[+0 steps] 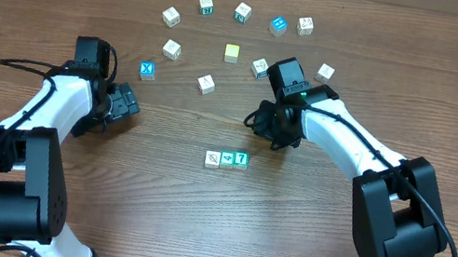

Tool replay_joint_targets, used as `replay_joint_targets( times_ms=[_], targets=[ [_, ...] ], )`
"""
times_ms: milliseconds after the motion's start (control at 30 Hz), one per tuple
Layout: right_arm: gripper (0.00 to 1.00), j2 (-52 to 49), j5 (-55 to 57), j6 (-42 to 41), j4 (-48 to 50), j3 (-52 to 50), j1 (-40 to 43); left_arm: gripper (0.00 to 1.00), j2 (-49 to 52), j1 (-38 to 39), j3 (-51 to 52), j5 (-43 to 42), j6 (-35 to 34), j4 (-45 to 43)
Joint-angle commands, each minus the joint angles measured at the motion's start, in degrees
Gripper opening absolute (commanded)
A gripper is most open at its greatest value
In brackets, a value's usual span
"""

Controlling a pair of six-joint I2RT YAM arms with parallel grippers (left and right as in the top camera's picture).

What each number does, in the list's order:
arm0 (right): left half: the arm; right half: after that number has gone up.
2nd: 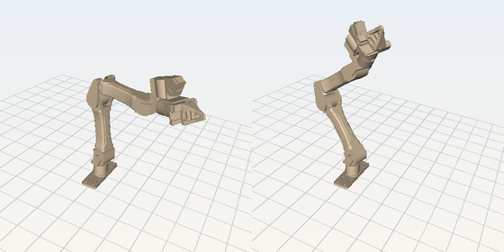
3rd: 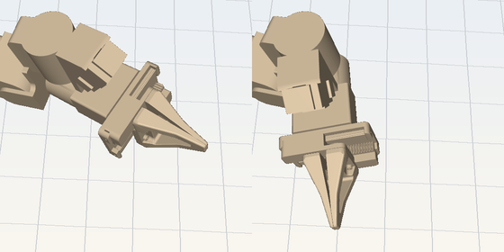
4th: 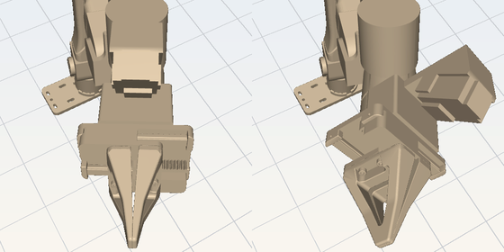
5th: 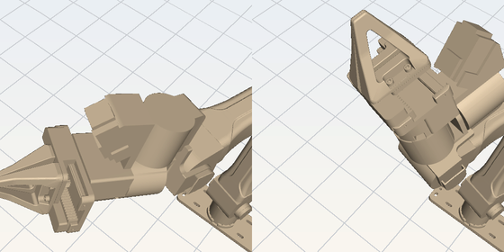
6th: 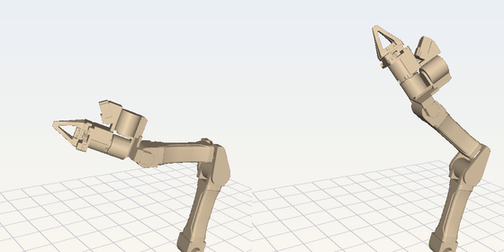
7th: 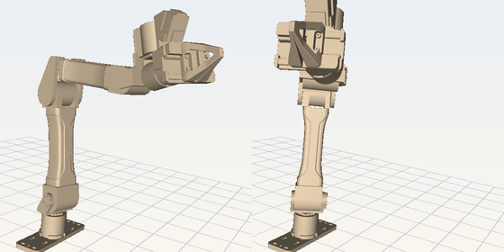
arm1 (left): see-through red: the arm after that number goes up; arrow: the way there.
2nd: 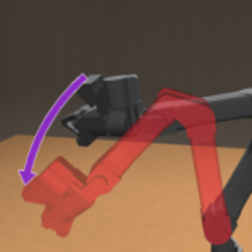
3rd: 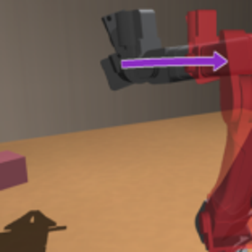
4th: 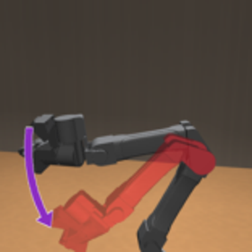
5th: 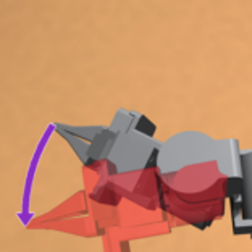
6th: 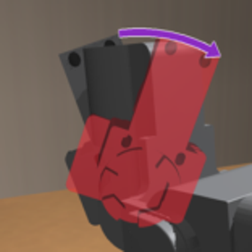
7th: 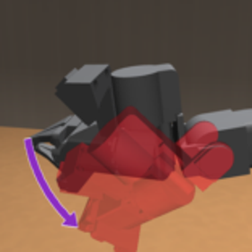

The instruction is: Form a horizontal line

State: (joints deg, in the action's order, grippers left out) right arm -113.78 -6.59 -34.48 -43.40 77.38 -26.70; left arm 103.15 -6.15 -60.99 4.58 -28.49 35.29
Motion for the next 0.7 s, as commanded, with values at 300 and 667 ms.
replay_joint_targets(
  times_ms=[300,667],
  targets=[
    [0.38,-0.48,0.52,-0.04,0.07,0.02,0.09,1.00,0.66,-0.20,0.22,0.33,0.20,0.00],
    [0.51,-0.48,0.52,-0.04,0.07,0.02,0.09,1.00,0.66,-0.20,0.22,0.33,0.20,0.00]
  ],
)
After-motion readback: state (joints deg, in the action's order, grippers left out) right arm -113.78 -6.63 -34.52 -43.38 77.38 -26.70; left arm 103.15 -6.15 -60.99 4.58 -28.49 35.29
